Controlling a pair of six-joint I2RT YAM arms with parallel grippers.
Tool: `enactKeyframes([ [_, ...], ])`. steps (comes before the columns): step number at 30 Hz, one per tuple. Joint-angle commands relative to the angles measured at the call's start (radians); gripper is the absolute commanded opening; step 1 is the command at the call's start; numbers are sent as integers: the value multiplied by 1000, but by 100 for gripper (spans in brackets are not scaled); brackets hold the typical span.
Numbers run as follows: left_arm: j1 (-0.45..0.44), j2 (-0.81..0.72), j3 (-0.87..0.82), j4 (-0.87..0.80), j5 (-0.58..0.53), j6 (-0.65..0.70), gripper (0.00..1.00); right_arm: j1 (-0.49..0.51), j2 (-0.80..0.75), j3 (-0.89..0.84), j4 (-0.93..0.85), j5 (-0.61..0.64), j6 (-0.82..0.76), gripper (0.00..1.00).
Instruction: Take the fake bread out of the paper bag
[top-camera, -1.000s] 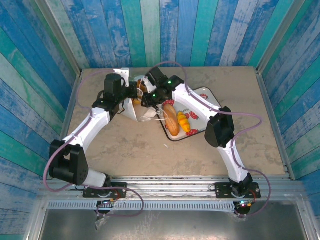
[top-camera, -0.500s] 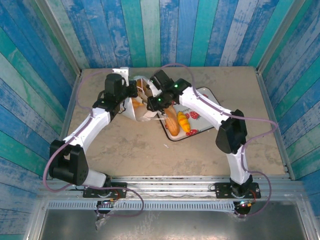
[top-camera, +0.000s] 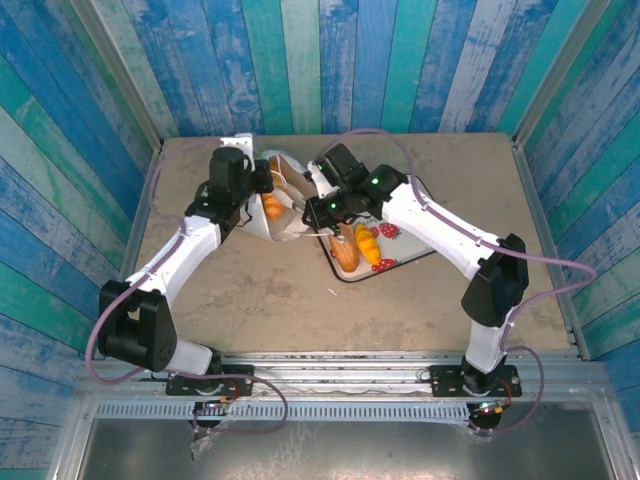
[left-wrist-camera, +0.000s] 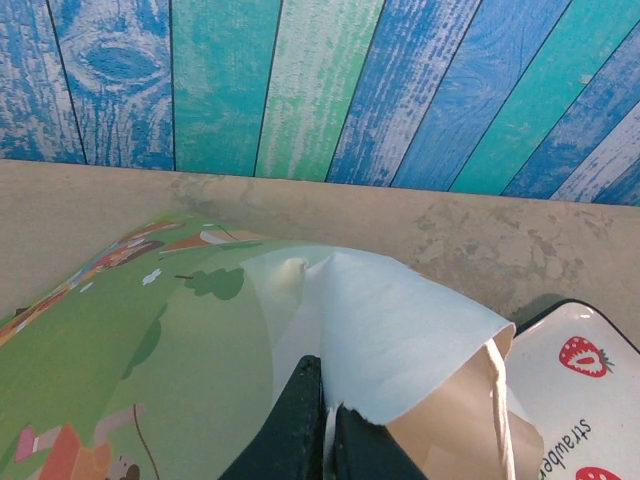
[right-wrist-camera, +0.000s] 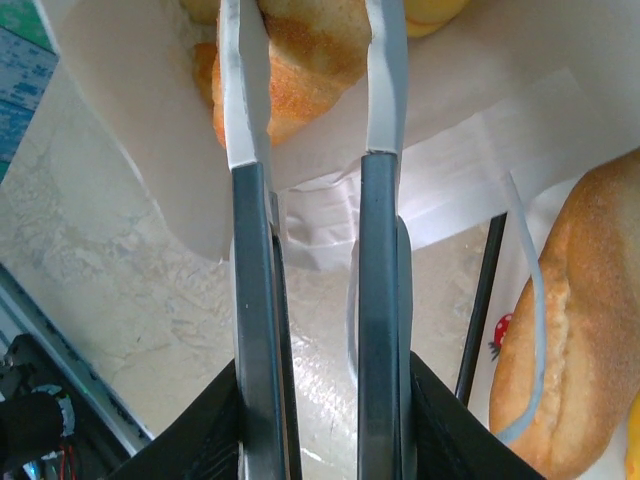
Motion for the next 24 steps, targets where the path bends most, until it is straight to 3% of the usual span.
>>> enactKeyframes([
  [1,-2,-73,8,11,-24,-16,7,14,-84,-15,-11,18,-3,13],
  [7,-2,-71,22,-17,-44,-26,7,16,-147,-48,-73,-10,-34,14],
  [13,-2,-87,37,-49,-117,-27,6,18,-229,-103,-169,48,-63,14],
  [24,1,-86,9,-53,-162,-56,6,17,-444,-245,-183,57,21,14],
])
